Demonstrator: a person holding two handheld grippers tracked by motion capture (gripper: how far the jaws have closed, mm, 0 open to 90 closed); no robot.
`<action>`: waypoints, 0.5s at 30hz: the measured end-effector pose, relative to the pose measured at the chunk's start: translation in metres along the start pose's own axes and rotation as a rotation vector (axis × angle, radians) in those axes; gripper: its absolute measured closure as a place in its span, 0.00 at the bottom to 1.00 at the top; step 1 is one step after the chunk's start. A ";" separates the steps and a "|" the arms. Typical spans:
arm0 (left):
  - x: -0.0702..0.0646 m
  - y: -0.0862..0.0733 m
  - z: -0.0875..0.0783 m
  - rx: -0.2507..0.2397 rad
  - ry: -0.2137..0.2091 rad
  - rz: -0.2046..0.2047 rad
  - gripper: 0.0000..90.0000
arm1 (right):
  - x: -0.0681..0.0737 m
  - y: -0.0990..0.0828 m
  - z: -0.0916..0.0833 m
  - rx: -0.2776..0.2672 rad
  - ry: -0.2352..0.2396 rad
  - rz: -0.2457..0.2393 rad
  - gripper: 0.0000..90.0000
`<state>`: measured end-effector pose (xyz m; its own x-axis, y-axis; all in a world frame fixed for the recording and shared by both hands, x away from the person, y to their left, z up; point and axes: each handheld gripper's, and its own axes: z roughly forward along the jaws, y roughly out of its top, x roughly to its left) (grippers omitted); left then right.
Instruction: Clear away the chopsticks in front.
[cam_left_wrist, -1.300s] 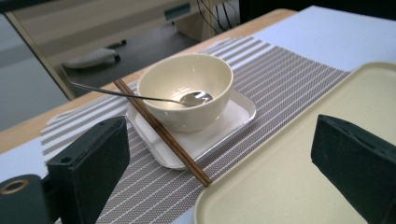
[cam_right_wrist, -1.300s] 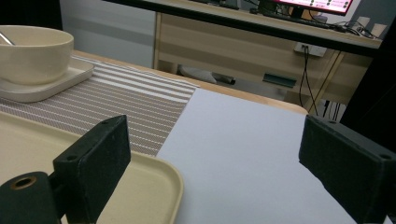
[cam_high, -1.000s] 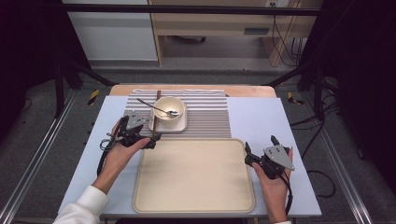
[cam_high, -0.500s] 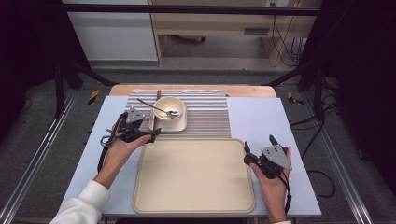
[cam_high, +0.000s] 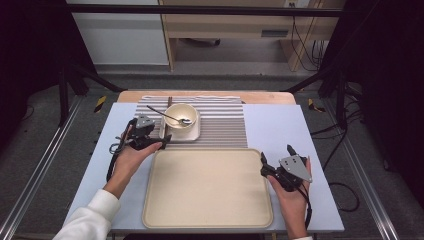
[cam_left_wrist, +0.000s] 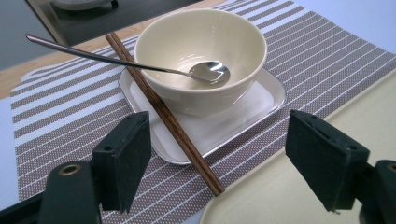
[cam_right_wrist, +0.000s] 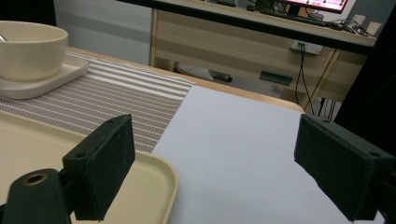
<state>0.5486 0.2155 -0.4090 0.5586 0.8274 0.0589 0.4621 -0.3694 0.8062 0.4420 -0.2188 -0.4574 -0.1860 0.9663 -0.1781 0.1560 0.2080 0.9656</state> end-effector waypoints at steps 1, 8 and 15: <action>0.000 0.000 0.002 -0.003 -0.002 -0.015 0.26 | 0.000 0.000 0.000 0.002 0.002 -0.001 0.14; 0.002 0.003 0.010 -0.007 -0.006 -0.044 0.29 | 0.000 -0.001 0.001 0.003 0.006 0.008 0.13; 0.001 0.006 0.015 -0.031 0.011 -0.056 0.33 | -0.001 0.000 0.002 0.002 0.010 0.016 0.12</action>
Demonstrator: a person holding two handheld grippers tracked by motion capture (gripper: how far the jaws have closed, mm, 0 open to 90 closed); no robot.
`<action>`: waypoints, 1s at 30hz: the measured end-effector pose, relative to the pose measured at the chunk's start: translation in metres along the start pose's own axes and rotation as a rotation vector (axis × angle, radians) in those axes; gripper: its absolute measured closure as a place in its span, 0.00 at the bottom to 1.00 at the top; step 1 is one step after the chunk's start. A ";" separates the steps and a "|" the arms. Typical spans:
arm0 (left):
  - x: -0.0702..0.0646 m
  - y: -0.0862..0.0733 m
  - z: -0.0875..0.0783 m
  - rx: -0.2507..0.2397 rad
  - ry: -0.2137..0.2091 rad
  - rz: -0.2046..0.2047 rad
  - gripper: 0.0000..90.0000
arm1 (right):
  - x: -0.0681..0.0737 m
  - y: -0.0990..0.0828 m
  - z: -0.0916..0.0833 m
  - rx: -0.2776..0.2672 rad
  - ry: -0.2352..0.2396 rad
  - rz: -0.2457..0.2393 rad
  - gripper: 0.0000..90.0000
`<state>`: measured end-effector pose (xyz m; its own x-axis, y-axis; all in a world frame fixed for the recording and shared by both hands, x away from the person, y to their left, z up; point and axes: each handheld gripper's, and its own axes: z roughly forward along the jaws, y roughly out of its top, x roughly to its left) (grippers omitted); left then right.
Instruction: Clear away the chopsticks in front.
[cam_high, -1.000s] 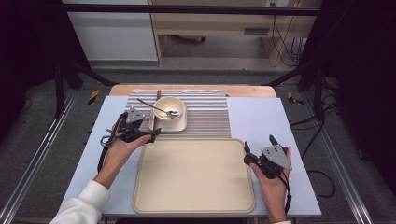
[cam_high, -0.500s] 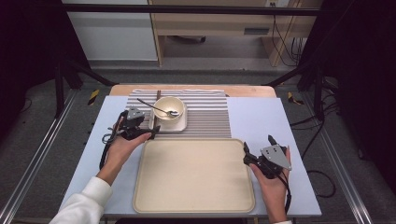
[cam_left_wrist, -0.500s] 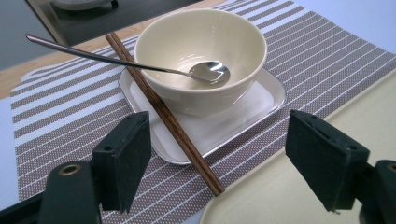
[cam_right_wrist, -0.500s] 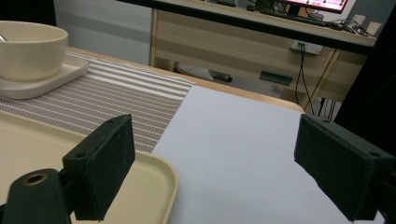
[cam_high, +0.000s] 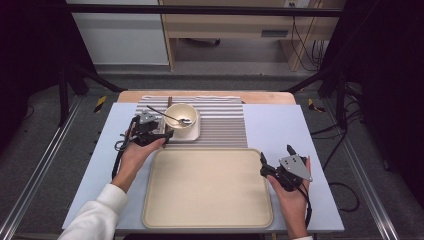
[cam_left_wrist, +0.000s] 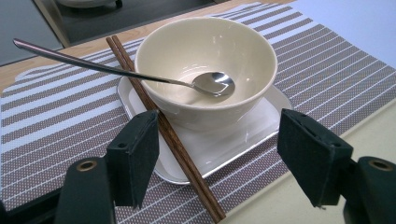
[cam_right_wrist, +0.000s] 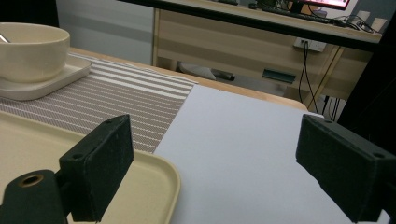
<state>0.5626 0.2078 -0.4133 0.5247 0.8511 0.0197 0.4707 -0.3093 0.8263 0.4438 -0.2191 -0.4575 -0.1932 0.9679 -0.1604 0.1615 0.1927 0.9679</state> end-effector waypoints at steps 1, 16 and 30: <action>0.000 0.000 0.000 0.003 0.002 0.004 0.33 | 0.000 0.000 0.000 0.000 0.000 0.000 0.12; 0.008 -0.006 0.000 -0.021 0.030 -0.102 0.45 | 0.000 -0.001 0.000 0.012 0.003 -0.007 0.12; 0.012 -0.008 0.007 0.015 0.063 -0.162 0.63 | 0.000 -0.001 0.001 0.011 0.007 0.000 0.12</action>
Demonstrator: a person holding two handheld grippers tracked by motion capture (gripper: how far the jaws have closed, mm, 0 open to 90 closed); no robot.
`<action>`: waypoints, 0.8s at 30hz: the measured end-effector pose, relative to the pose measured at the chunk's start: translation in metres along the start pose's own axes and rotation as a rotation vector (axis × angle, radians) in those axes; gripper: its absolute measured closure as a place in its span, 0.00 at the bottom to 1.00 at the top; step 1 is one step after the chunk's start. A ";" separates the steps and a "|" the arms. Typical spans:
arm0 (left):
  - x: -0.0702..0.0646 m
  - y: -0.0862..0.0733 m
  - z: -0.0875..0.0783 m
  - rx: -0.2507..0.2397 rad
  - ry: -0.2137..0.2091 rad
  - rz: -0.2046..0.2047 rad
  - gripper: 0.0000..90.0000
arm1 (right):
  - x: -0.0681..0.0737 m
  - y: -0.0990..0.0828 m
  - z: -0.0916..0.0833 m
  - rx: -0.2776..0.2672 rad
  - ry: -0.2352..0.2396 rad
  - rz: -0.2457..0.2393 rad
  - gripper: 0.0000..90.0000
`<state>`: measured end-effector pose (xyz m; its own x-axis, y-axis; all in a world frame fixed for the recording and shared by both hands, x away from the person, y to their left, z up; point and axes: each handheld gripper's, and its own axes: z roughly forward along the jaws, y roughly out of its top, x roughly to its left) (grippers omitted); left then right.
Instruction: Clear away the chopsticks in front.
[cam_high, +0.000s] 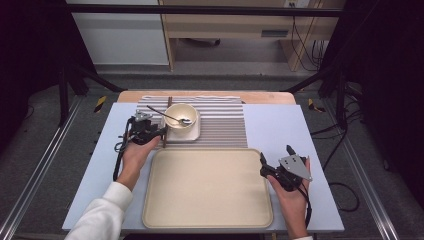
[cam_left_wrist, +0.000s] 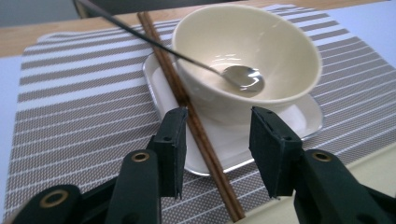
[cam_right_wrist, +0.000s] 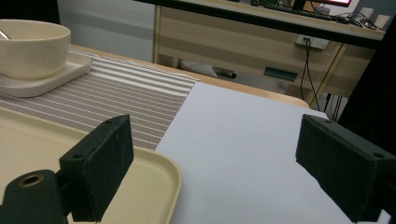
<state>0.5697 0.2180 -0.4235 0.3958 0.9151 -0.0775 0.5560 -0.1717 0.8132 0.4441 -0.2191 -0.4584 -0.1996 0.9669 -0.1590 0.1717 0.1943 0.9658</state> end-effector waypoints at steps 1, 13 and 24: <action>0.002 -0.001 0.001 0.003 0.005 -0.012 0.63 | 0.000 0.000 0.000 0.000 0.000 0.000 0.12; 0.011 0.004 0.008 0.017 0.020 -0.031 0.73 | 0.000 0.001 0.000 0.003 0.005 -0.001 0.12; 0.018 0.006 0.013 0.026 0.024 -0.025 0.76 | 0.002 0.000 0.001 0.016 -0.003 -0.015 0.11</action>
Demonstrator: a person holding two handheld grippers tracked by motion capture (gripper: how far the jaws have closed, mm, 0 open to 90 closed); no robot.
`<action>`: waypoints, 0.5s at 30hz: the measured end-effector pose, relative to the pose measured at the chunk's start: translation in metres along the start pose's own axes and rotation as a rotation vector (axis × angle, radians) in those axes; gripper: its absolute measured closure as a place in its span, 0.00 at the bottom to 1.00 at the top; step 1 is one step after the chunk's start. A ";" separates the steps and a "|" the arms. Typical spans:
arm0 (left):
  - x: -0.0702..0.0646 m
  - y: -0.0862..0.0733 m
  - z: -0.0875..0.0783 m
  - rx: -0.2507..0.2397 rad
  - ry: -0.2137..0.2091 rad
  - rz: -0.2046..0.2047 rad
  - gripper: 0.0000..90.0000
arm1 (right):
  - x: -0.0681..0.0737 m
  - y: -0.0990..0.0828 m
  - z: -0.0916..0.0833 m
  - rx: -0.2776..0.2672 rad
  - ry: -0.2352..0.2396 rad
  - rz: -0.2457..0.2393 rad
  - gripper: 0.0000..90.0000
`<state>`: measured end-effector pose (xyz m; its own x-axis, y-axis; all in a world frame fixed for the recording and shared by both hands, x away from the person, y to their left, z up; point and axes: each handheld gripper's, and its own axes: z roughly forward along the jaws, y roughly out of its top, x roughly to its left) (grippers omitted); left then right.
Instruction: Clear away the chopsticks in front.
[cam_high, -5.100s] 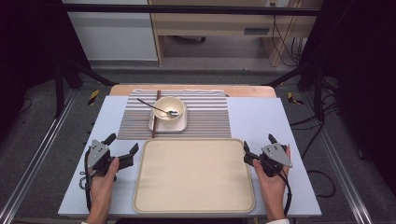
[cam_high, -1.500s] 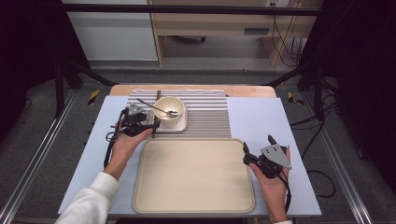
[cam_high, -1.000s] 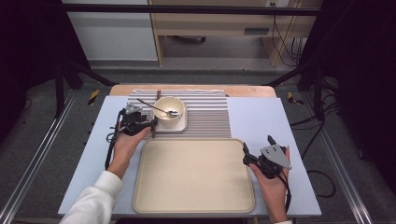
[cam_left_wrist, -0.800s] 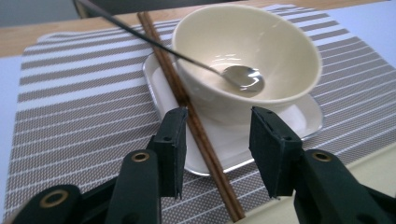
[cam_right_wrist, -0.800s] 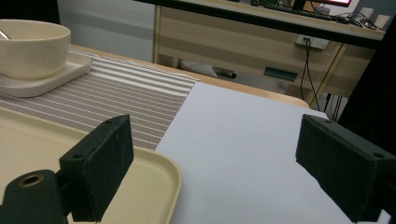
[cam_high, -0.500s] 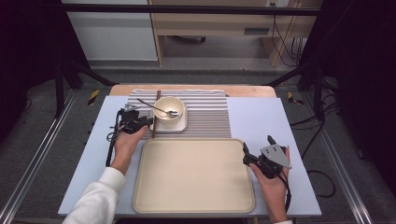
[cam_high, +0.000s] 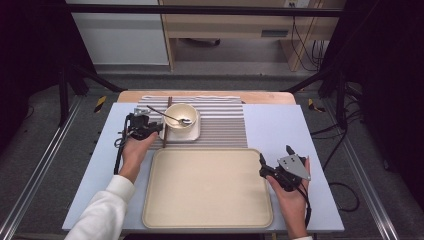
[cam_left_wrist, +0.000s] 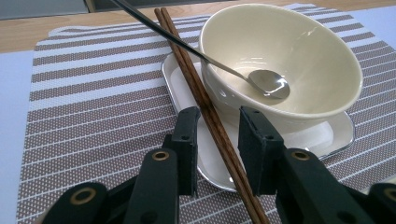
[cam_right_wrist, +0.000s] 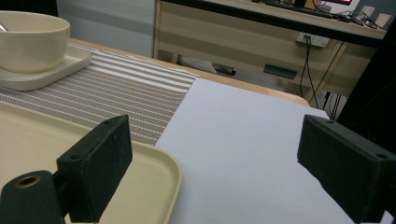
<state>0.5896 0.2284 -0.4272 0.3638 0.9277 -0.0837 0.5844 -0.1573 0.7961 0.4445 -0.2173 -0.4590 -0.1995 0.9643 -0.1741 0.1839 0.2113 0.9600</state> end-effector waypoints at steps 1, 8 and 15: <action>0.001 0.000 0.000 -0.003 0.002 -0.009 0.76 | 0.000 0.000 0.000 0.003 0.001 -0.001 0.11; 0.002 0.000 0.001 0.000 -0.005 -0.011 0.76 | 0.000 0.000 0.001 0.006 0.008 -0.002 0.10; 0.000 0.000 0.002 0.032 -0.007 -0.018 0.76 | 0.001 0.000 0.001 0.008 0.012 0.004 0.09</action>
<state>0.5910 0.2277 -0.4279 0.3578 0.9283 -0.1017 0.6139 -0.1518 0.7747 0.4454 -0.2164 -0.4598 -0.2102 0.9631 -0.1680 0.1921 0.2092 0.9588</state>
